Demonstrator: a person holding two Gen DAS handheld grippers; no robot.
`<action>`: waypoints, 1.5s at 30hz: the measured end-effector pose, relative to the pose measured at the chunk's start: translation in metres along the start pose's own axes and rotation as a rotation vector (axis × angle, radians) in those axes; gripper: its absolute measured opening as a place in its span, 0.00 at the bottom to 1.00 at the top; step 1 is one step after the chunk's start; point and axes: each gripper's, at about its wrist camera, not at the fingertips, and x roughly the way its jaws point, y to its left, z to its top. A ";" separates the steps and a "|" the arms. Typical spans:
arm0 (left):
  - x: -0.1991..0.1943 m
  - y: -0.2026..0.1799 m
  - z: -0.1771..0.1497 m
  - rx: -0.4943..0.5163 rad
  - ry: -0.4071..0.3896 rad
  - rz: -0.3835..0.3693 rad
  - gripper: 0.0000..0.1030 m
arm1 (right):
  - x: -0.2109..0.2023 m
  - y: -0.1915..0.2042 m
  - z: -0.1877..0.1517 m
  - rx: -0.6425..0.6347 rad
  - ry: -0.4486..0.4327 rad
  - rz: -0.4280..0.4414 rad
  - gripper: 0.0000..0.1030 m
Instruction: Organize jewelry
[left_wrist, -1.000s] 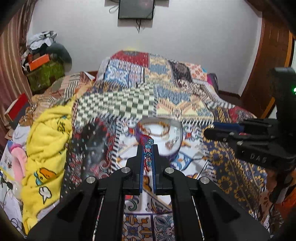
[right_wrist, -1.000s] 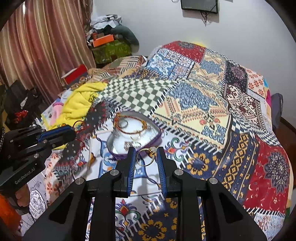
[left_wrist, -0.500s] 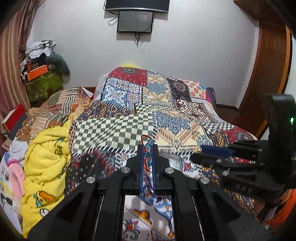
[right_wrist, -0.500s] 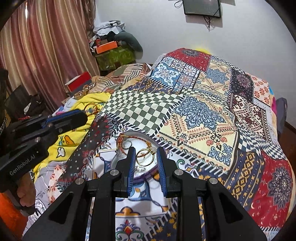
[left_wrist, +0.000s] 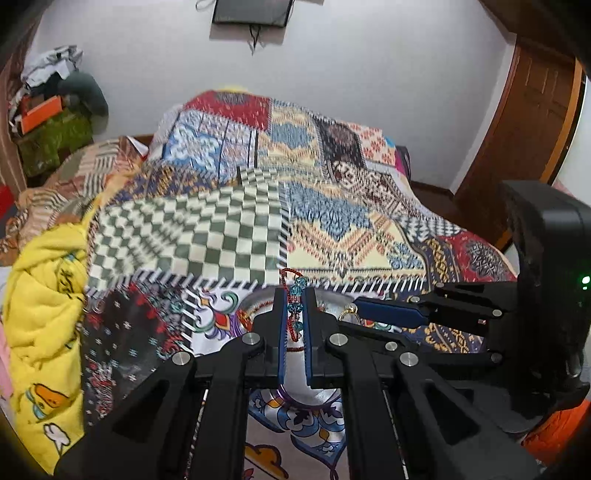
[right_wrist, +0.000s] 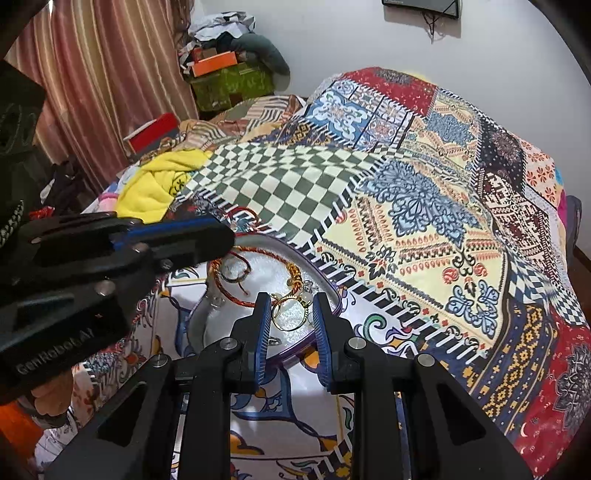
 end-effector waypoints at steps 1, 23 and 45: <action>0.003 0.001 -0.001 -0.004 0.008 -0.003 0.05 | 0.001 0.000 0.000 0.000 0.002 0.001 0.20; 0.004 0.011 -0.003 -0.031 0.034 -0.004 0.09 | 0.007 0.001 0.005 -0.032 -0.004 -0.050 0.21; -0.102 -0.005 0.006 -0.036 -0.130 0.069 0.22 | -0.087 0.027 0.012 -0.023 -0.153 -0.099 0.32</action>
